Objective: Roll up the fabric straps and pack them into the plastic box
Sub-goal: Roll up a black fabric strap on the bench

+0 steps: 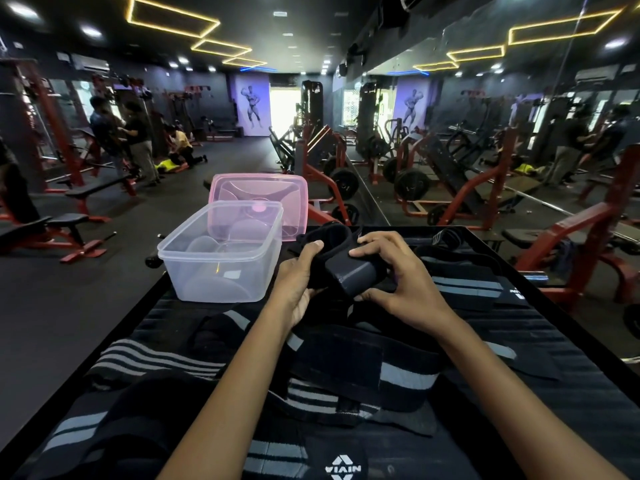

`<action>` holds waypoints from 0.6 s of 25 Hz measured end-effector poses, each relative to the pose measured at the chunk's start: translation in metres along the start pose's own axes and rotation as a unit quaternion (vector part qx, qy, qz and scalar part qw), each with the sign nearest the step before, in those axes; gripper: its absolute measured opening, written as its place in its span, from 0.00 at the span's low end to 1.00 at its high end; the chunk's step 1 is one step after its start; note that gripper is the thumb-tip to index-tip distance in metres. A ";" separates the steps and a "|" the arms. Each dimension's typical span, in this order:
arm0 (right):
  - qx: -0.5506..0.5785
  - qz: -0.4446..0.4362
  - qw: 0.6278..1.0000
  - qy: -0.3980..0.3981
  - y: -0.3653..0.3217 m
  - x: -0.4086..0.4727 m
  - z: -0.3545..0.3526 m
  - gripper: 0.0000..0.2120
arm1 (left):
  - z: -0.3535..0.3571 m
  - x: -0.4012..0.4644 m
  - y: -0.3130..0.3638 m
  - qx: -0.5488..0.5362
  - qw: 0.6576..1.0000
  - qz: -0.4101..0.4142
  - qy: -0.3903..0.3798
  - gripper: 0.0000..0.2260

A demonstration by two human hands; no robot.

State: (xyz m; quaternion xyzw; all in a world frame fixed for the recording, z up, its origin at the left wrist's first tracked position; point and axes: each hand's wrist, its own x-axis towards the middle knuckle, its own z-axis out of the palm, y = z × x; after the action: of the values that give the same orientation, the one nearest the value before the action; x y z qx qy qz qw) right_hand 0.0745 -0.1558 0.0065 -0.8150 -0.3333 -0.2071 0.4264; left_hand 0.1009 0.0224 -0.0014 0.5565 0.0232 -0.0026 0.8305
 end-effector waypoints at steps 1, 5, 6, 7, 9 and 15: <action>0.001 -0.003 1.000 0.002 -0.001 0.000 0.001 0.27 | 0.001 0.001 -0.002 -0.002 1.000 0.005 0.006 0.08; -0.010 -0.031 0.999 0.007 0.000 0.000 0.003 0.25 | 0.002 0.002 -0.010 0.033 0.999 -0.018 0.003 0.17; -0.023 -0.039 0.999 0.004 0.000 -0.001 0.003 0.25 | 0.002 0.001 -0.011 0.052 0.998 -0.021 -0.002 0.19; -0.038 -0.047 0.998 -0.002 0.002 -0.001 0.003 0.25 | 0.001 0.001 -0.012 0.080 0.997 -0.018 -0.003 0.19; -0.069 -0.054 0.996 -0.017 0.005 0.000 0.000 0.25 | -0.002 0.001 -0.011 0.163 0.987 0.010 -0.006 0.20; -0.123 -0.045 0.991 -0.032 0.016 -0.001 -0.009 0.31 | -0.011 -0.002 -0.017 0.224 0.971 0.069 -0.051 0.32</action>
State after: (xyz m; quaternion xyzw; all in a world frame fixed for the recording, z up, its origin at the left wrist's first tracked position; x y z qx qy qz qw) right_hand 0.0848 -0.1703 0.0020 -0.8515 -0.3554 -0.2396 0.3019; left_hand 0.0983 0.0258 -0.0212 0.7281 -0.0587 0.0213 0.6826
